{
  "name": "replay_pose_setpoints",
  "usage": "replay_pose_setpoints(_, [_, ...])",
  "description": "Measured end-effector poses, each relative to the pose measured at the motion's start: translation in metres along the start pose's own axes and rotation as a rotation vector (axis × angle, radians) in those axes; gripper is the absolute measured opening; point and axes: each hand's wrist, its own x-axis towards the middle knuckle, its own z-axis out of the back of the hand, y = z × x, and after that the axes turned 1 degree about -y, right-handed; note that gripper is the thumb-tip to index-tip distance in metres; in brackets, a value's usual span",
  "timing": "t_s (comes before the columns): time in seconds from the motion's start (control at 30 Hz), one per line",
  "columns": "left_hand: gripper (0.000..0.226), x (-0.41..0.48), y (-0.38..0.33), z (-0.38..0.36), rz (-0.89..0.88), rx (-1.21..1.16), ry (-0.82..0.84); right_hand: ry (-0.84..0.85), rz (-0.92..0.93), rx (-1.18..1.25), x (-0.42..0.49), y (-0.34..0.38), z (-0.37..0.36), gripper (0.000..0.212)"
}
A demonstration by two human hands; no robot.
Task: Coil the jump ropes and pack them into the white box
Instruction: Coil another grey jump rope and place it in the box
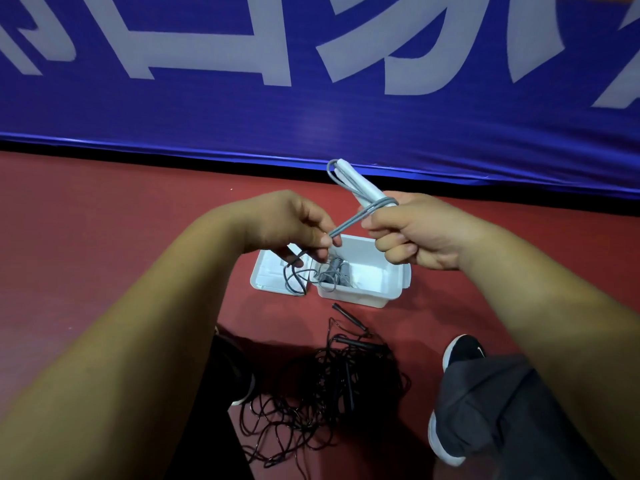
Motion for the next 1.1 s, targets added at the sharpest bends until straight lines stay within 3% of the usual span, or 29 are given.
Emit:
replay_pose_setpoints(0.1, [0.009, 0.006, 0.003, -0.009, 0.005, 0.031, -0.034, 0.022, 0.007, 0.095, -0.004, 0.003, -0.004, 0.018])
replay_pose_setpoints(0.27, [0.005, 0.012, 0.008, -0.015, 0.04, 0.083, 0.003, -0.036, -0.077, 0.298, -0.003, 0.008, -0.003, 0.026])
replay_pose_setpoints(0.47, [0.011, 0.021, 0.018, -0.012, -0.004, 0.346, -0.176, -0.025, -0.085, 0.388, -0.001, 0.01, -0.005, 0.008])
replay_pose_setpoints(0.63, [0.011, 0.026, 0.022, -0.014, 0.005, 0.361, -0.193, 0.108, -0.129, 0.317, -0.01, 0.012, -0.003, 0.001])
replay_pose_setpoints(0.8, [0.011, 0.024, 0.017, -0.01, -0.018, 0.432, -0.245, 0.252, -0.224, 0.201, -0.018, 0.006, -0.006, 0.021])
replay_pose_setpoints(1.03, [0.01, 0.026, 0.014, -0.013, -0.024, 0.392, -0.27, 0.285, -0.286, 0.246, -0.022, 0.007, -0.008, 0.01])
replay_pose_setpoints(1.1, [0.013, 0.028, 0.013, -0.013, -0.031, 0.358, -0.31, 0.328, -0.289, 0.252, -0.019, 0.005, -0.004, 0.017])
